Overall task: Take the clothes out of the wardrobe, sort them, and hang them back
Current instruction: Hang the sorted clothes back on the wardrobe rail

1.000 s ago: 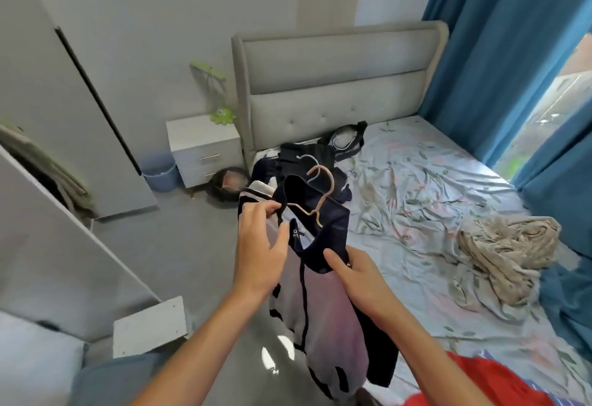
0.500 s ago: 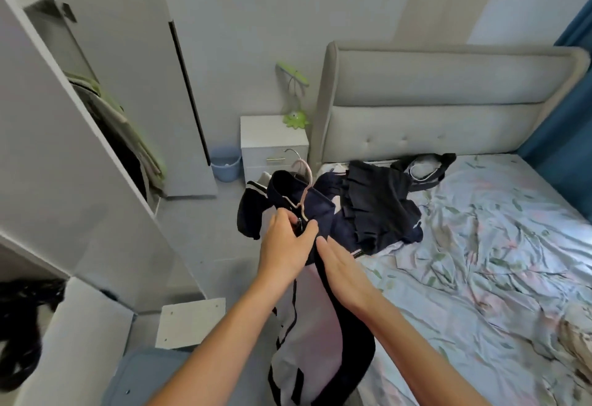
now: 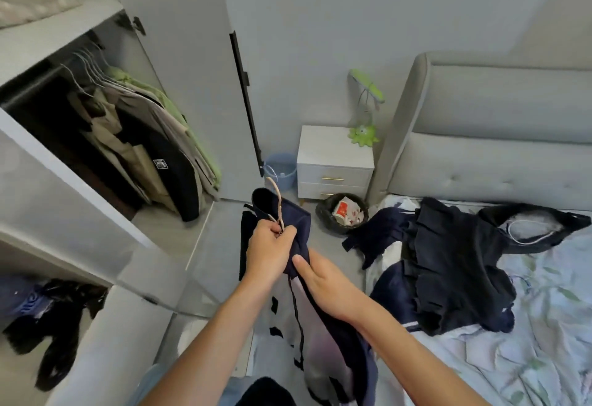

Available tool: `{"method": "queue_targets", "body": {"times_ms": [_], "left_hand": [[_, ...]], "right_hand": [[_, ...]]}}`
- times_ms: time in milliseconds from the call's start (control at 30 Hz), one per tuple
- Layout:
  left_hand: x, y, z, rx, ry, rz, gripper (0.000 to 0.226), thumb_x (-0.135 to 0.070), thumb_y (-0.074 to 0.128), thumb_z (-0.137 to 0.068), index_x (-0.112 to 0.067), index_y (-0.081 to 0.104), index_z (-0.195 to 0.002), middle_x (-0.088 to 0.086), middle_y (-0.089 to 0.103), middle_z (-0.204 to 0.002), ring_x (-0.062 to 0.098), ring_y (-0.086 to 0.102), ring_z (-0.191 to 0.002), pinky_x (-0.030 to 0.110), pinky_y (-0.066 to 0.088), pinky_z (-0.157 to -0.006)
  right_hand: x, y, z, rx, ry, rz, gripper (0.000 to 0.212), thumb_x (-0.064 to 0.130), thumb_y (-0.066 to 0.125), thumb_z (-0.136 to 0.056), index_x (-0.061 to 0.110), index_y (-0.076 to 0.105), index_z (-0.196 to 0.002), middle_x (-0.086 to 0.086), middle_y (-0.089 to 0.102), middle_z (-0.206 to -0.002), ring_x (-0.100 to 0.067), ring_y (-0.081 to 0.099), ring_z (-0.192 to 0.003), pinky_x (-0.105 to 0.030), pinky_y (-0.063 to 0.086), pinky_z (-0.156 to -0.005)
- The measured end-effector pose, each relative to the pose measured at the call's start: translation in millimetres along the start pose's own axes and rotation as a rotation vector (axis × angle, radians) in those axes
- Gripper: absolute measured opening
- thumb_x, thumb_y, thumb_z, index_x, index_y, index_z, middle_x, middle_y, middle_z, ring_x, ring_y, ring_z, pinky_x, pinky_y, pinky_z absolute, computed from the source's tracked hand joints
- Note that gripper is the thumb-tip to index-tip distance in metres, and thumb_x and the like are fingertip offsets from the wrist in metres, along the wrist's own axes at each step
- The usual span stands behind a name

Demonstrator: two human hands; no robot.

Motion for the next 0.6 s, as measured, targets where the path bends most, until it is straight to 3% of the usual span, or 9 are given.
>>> {"method": "queue_targets", "body": {"times_ms": [100, 200, 300, 367, 500, 600], "left_hand": [[-6, -8, -35, -0.022, -0.091, 0.071, 0.027, -0.037, 0.067, -0.074, -0.011, 0.059, -0.074, 0.021, 0.070, -0.080, 0.043, 0.069, -0.080, 0.059, 0.060, -0.077], [-8, -15, -81, -0.022, -0.145, 0.116, 0.021, -0.031, 0.071, -0.077, -0.015, 0.059, -0.070, 0.008, 0.064, -0.068, 0.033, 0.066, -0.070, 0.059, 0.060, -0.075], [-11, -20, -125, -0.045, -0.183, 0.220, 0.017, -0.024, 0.071, -0.086, -0.013, 0.060, -0.080, 0.003, 0.061, -0.069, 0.025, 0.064, -0.071, 0.049, 0.061, -0.071], [-16, -25, -156, -0.047, -0.192, 0.271, 0.014, -0.022, 0.069, -0.089, -0.010, 0.061, -0.089, 0.007, 0.062, -0.074, 0.024, 0.064, -0.073, 0.044, 0.057, -0.068], [-38, -40, -214, -0.062, -0.176, 0.355, 0.033, -0.034, 0.064, -0.074, -0.011, 0.061, -0.097, 0.012, 0.064, -0.080, 0.035, 0.066, -0.077, 0.061, 0.059, -0.083], [-55, -51, -254, -0.097, -0.155, 0.384, 0.036, -0.035, 0.060, -0.075, -0.009, 0.058, -0.101, 0.017, 0.066, -0.086, 0.035, 0.068, -0.081, 0.067, 0.058, -0.083]], "right_hand": [[0, -1, -42, 0.019, 0.007, -0.017, 0.015, 0.031, 0.041, -0.112, 0.036, 0.055, -0.108, 0.019, 0.065, -0.100, 0.011, 0.060, -0.093, -0.009, 0.041, -0.082], [-3, -5, -90, 0.039, 0.021, -0.040, 0.020, 0.040, 0.045, -0.110, 0.030, 0.061, -0.117, 0.016, 0.070, -0.105, 0.001, 0.065, -0.099, -0.024, 0.050, -0.090], [-2, -9, -142, 0.069, 0.075, -0.039, 0.034, 0.053, 0.046, -0.106, 0.029, 0.063, -0.123, 0.010, 0.073, -0.114, -0.005, 0.068, -0.106, -0.037, 0.053, -0.099], [4, -12, -177, 0.089, 0.114, -0.038, 0.039, 0.055, 0.047, -0.106, 0.027, 0.063, -0.128, 0.009, 0.074, -0.117, -0.004, 0.068, -0.108, -0.036, 0.052, -0.101], [25, -26, -238, 0.158, 0.197, -0.103, 0.045, 0.057, 0.037, -0.108, 0.031, 0.065, -0.132, 0.015, 0.074, -0.120, 0.002, 0.067, -0.111, -0.023, 0.048, -0.098], [44, -38, -280, 0.160, 0.215, -0.127, 0.052, 0.055, 0.027, -0.110, 0.031, 0.068, -0.132, 0.015, 0.072, -0.127, 0.005, 0.064, -0.117, -0.021, 0.044, -0.105]]}}
Point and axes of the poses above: each hand's wrist, its own z-axis away from the middle knuckle, its own y-axis out of the palm, x = y × z, the point moved 6 cm from there along -z, towards the middle knuckle
